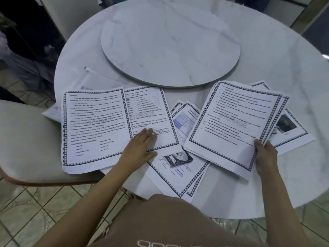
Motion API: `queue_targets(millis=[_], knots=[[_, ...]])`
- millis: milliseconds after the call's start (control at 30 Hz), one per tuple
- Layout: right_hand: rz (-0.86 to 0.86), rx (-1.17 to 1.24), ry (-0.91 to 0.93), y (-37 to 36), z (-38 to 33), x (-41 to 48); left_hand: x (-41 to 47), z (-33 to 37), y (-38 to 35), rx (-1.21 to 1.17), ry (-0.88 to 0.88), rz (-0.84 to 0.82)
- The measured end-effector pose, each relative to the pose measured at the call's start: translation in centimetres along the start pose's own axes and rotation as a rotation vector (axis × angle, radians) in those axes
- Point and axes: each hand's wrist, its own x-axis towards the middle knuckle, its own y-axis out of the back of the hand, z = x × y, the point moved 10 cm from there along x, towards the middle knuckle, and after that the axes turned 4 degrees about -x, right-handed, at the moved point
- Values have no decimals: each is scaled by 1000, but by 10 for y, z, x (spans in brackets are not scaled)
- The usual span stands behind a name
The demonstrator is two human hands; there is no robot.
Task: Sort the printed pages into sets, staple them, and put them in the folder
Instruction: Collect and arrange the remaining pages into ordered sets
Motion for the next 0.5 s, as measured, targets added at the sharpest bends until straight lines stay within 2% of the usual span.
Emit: queue_targets(millis=[500], knots=[[-13,5,-13,7,8,-6,4,-37,34,-32,155,89]])
